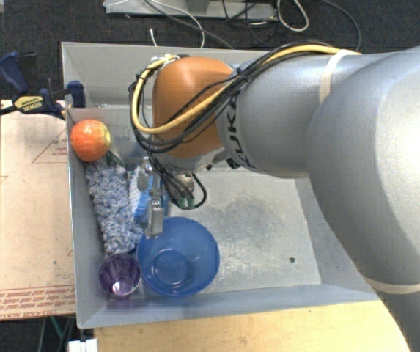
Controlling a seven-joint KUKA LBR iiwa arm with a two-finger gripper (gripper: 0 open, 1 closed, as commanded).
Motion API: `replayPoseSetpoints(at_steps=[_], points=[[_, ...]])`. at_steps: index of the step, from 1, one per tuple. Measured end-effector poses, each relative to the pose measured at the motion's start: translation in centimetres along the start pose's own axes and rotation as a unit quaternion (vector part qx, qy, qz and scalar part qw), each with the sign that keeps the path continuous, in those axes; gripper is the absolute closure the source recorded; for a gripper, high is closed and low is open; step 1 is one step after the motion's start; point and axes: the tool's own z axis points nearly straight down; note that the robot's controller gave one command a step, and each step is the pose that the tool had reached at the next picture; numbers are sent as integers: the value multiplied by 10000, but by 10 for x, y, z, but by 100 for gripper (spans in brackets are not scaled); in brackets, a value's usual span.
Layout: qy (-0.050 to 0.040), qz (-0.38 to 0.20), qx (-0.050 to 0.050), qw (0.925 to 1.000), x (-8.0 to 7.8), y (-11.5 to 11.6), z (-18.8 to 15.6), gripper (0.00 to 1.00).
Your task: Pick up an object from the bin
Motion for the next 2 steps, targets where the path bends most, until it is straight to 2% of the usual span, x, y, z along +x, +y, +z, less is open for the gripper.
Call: replayPoseSetpoints(at_steps=[1,2], points=[[-116,-2197,-44,9755,25,38,-24,0],[-27,-676,-10,9977,11,22,56,0]])
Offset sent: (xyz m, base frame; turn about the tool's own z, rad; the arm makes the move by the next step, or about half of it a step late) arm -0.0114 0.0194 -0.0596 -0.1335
